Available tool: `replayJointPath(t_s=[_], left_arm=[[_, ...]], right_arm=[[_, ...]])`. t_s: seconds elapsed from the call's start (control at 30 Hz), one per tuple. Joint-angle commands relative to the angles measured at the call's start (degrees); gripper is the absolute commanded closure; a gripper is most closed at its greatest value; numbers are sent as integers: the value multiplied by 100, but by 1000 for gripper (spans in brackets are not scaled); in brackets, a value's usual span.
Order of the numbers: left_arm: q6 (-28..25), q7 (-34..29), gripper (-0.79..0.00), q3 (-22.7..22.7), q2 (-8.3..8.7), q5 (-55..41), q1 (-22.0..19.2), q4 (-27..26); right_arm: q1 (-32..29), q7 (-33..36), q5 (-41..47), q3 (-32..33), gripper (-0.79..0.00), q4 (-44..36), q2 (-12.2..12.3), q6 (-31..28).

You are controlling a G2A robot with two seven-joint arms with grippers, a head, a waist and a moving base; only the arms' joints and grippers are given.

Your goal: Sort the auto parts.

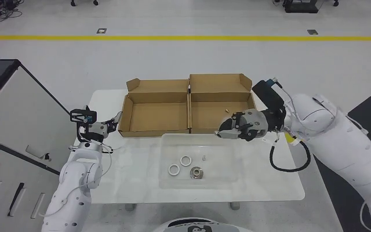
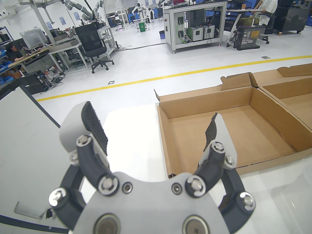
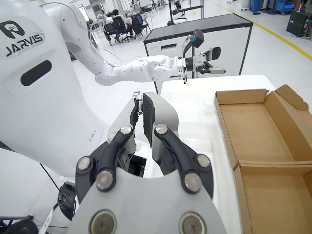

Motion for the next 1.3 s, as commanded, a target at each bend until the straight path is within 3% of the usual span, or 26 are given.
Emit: replayJointPath(t_s=[0.0, 0.33, 0.43, 0.6, 0.73, 0.97, 1.27], left_arm=[[0, 0, -785, 0, 0, 0, 0, 0], [0, 0, -785, 0, 0, 0, 0, 0], [0, 0, -785, 0, 0, 0, 0, 0], [0, 0, -785, 0, 0, 0, 0, 0], [0, 0, -785, 0, 0, 0, 0, 0], [0, 0, -785, 0, 0, 0, 0, 0], [0, 0, -785, 0, 0, 0, 0, 0]], right_arm=[[2, -1, -19, -6, 0, 0, 0, -1], [2, -1, -19, -6, 0, 0, 0, -1], [-34, -307, -18, 83, 0, 16, -25, 147], [109, -620, 500, 300, 0, 50, -68, -1], [379, -477, 1099, 342, 0, 23, -131, -1], [1161, -2, 2334, 124, 0, -11, -417, -1], [1981, -1, 3573, -334, 0, -86, -879, -1]])
